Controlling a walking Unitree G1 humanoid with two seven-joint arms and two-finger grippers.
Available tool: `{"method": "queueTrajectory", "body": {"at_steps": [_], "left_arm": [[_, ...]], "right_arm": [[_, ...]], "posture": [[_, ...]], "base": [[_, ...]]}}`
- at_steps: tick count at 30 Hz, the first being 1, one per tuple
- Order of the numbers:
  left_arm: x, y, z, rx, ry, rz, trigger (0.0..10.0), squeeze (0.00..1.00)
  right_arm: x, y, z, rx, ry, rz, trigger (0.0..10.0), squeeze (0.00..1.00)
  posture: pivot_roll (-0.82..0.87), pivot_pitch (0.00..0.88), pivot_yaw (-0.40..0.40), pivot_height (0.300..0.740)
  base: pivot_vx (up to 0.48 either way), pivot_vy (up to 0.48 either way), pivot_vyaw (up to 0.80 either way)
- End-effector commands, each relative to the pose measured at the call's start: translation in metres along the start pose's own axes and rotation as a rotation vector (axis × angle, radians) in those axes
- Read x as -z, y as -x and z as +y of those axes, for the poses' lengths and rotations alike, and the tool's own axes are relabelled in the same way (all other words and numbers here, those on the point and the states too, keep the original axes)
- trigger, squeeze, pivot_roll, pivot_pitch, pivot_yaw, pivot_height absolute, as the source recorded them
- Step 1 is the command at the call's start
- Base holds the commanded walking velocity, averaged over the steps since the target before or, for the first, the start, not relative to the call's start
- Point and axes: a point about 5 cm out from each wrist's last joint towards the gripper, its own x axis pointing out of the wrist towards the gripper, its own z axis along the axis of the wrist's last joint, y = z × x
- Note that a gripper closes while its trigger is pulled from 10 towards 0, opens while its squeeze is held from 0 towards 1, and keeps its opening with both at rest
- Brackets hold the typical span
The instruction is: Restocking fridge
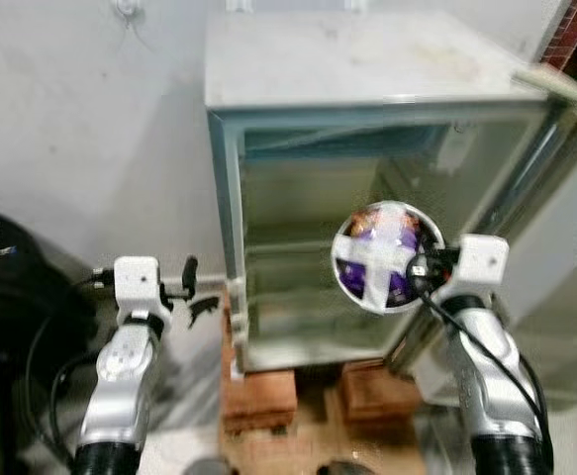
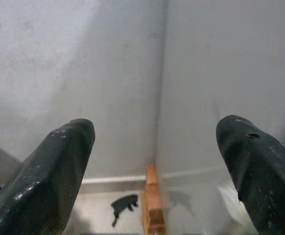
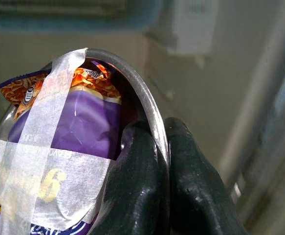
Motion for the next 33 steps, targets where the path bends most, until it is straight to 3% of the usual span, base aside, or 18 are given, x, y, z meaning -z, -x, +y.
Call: {"method": "queueTrajectory", "body": {"at_steps": [1,4,19,25,33], "left_arm": [[0.000,0.001,0.006,-0.001,-0.017,0.002,10.0,0.00],[-0.001,0.001,0.005,0.007,-0.011,-0.003,10.0,0.00],[0.000,0.002,0.004,0.001,-0.027,0.000,10.0,0.00],[0.001,0.003,0.007,-0.034,-0.012,0.004,10.0,0.00],[0.005,0.010,0.013,-0.068,-0.057,0.037,10.0,0.00]], "right_arm": [[-0.006,-0.003,0.008,-0.024,-0.015,-0.027,10.0,0.00],[-0.006,-0.003,0.008,-0.023,-0.015,-0.027,10.0,0.00],[-0.004,-0.002,0.007,-0.019,-0.017,-0.020,10.0,0.00],[-0.003,-0.003,0.006,-0.020,-0.021,-0.012,10.0,0.00],[0.000,-0.012,0.007,-0.012,-0.049,0.026,10.0,0.00]], "posture": [[0.07,0.000,-0.050,0.740],[0.07,0.000,-0.050,0.740],[0.07,0.000,-0.048,0.740],[0.08,0.000,-0.051,0.740],[0.10,0.000,-0.056,0.740]], "base": [[0.000,0.000,0.00],[0.000,0.000,0.00],[0.257,-0.393,0.00],[0.000,0.000,0.00],[0.000,0.000,0.00]]}}
